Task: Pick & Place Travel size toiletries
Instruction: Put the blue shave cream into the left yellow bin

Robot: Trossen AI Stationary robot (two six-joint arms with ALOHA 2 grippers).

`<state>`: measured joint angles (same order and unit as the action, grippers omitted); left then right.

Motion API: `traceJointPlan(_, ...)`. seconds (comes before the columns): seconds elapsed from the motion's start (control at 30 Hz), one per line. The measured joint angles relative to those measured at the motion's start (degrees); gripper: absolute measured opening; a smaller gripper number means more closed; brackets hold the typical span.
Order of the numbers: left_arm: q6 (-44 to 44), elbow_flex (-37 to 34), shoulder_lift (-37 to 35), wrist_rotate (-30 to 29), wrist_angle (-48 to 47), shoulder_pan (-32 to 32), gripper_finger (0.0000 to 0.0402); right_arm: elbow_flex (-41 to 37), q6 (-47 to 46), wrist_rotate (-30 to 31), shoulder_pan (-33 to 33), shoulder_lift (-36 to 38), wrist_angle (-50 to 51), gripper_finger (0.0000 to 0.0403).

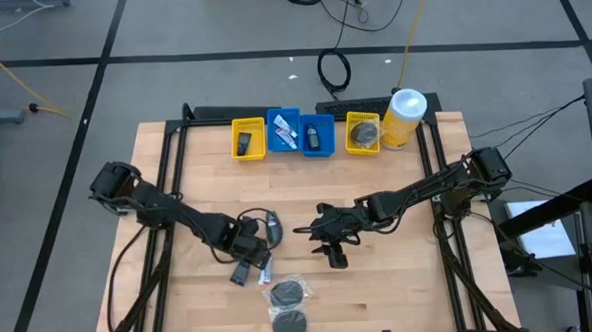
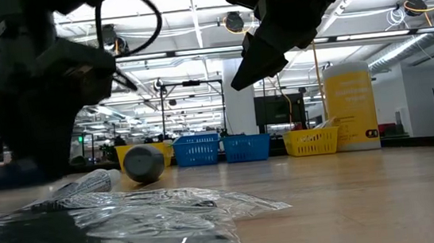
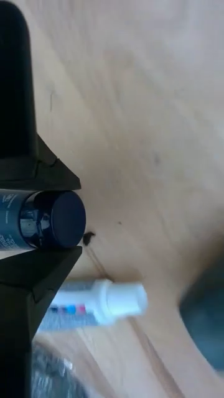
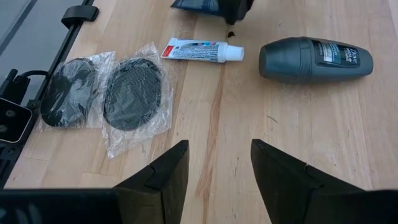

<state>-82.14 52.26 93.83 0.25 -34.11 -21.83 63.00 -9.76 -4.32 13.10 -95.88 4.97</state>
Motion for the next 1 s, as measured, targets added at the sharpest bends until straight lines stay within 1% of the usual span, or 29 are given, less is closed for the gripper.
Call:
traceJointPlan(0.07,1.35,1.77,-0.91,-0.84,-3.64,0.77,0.0109,0.00,0.00,0.00,0.00,0.00,0.00,0.0165)
traceJointPlan(0.2,3.77,4.94,-4.15,-6.23,-11.18,2.19,0.0109,0.00,-0.02,0.01,0.00,0.00,-0.02,0.0165)
traceJointPlan(0.37,6.68,5.68,-8.32,-11.98,-16.48,4.84,0.0109,0.00,-0.02,0.02,0.02,0.00,-0.07,0.0165)
traceJointPlan(0.7,15.26,5.71,-15.52,-22.74,-19.87,12.65,0.0109,0.00,-0.02,0.02,0.01,-0.02,-0.44,0.0165)
traceJointPlan(0.8,18.36,5.71,-16.75,-24.36,-20.03,15.81,0.0112,0.00,-0.02,0.02,0.02,-0.02,-0.46,0.0165)
traceJointPlan(1.0,26.16,5.71,-16.79,-27.87,-19.38,24.17,0.0112,0.00,-0.02,0.02,0.02,-0.02,-0.46,0.0165)
